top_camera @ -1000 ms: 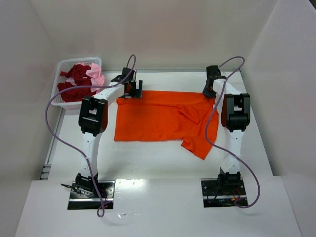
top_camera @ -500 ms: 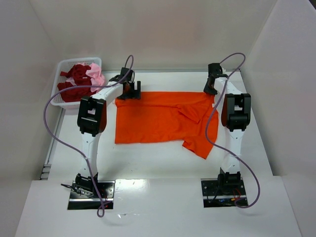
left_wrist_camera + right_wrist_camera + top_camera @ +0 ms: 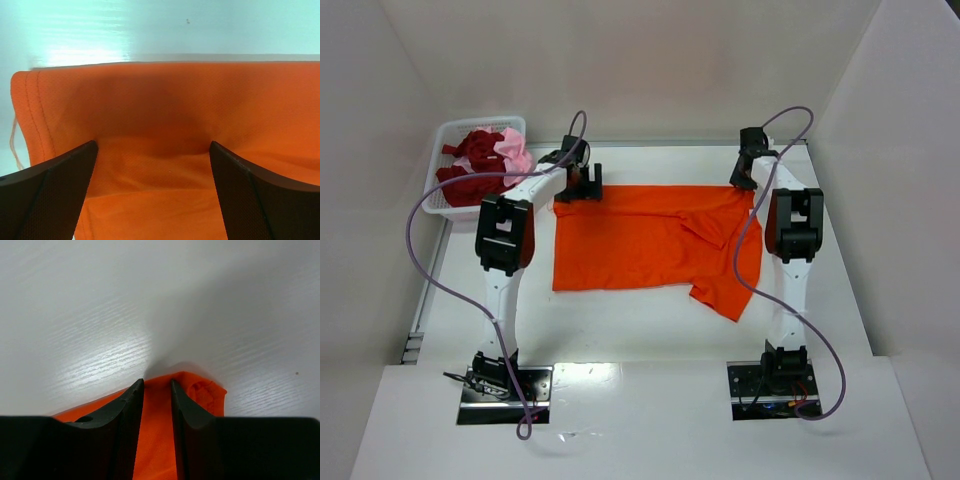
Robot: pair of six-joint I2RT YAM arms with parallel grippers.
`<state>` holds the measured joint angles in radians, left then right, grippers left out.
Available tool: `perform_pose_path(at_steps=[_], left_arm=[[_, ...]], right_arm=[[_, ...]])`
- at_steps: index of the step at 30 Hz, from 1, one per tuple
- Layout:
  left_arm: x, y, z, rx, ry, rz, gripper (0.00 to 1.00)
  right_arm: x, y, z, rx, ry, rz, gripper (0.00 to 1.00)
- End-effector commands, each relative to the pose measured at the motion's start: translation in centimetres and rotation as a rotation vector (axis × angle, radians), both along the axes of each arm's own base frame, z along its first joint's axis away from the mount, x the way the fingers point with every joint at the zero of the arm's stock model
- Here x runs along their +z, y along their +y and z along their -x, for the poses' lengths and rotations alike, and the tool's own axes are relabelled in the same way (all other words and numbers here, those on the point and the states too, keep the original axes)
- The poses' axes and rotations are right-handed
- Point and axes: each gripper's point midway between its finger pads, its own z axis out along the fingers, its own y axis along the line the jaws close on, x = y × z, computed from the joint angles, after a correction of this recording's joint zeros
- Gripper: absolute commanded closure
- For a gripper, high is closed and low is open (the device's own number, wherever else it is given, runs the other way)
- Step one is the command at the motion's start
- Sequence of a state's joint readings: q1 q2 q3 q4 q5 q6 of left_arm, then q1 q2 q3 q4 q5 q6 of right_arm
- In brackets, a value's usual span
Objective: Fold and stack the t-shirts
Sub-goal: Fold the flattened tshirt in 1/3 of the way
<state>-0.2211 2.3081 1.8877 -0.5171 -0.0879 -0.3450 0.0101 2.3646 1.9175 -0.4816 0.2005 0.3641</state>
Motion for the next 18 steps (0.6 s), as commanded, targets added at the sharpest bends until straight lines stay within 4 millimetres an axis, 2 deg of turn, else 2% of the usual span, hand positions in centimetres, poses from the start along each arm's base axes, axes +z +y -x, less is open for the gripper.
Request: perform_pose_path(at_steps=[1,2,3,4,6,7,9,11,12,14,18], left_arm=[[1.8,0.8,-1.2,0.033,-0.033,0.005,0.0],[2.3,0.8,-1.3,0.033,-0.036,0.006,0.0],[1.5,1.0,-1.2,0.046,-0.024,0.001,0.0],[1.4,0.9,-1.3,0.046,-0.018,-0.001,0.0],[1.2,1.0,-1.5,0.058,-0.019,-0.003,0.0],[1.6,1.2,-1.6,0.065,-0.024,-0.013,0.0],[0.7,1.4,-1.8,0.071,-0.01,-0.025,0.0],[1.1,1.3,-2.3,0.071,-0.011,-0.025,0.0],[0.3,1.2,-2.4,0.08,0.005,-0.023,0.0],[0.5,1.0,-2.5,0.082,0.01,-0.012,0.0],[-0.5,0.8,-2.5,0.078,0.021,-0.006,0.0]], right_arm=[[-0.7,-0.6,-1.2,0.007,-0.012,0.012,0.66],[-0.9,-0.6,-1.5,0.007,-0.015,0.012,0.66],[-0.5,-0.6,-1.8,0.007,-0.024,0.013,0.66],[-1.0,-0.6,-1.7,0.007,-0.015,0.012,0.66],[-0.3,-0.5,-2.5,0.021,-0.039,0.012,0.66],[-0.7,-0.5,-2.5,0.021,-0.027,0.012,0.66],[-0.7,-0.5,-3.1,0.028,-0.033,0.017,0.66],[-0.6,-0.5,-3.5,0.028,-0.033,0.017,0.66],[-0.9,-0.4,-3.6,0.041,-0.03,0.016,0.66],[-0.2,-0.2,-4.0,0.047,-0.043,0.008,0.66],[-0.3,0.4,-3.9,0.059,-0.037,-0.022,0.66]])
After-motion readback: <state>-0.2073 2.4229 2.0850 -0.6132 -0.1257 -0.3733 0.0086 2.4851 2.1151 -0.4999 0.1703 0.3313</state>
